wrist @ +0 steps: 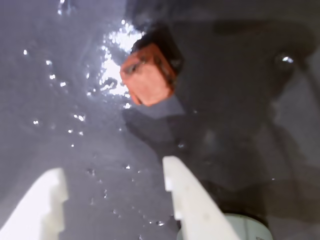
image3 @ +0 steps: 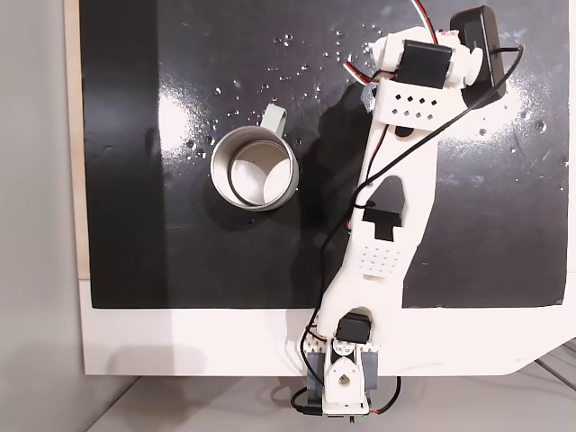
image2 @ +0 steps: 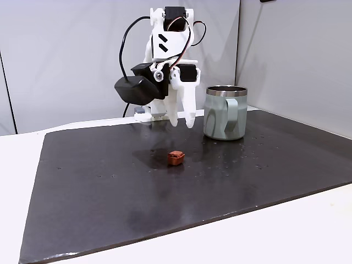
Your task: Grasp a cube and put it in the cup.
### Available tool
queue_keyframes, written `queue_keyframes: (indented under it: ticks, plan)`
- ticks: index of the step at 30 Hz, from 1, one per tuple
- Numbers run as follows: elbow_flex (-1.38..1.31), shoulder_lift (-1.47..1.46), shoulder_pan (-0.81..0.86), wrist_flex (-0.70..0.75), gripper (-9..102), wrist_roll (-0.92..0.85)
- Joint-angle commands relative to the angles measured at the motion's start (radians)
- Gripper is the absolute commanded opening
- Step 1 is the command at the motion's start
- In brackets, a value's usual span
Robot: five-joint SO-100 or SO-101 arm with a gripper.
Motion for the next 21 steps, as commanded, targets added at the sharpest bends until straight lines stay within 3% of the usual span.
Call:
queue_keyframes:
  ticks: [1,21]
  plan:
    - [-0.037,0.009,0.008,0.006,24,-0.011]
    - [-0.064,-0.143,-0.003,0.008,24,-0.058]
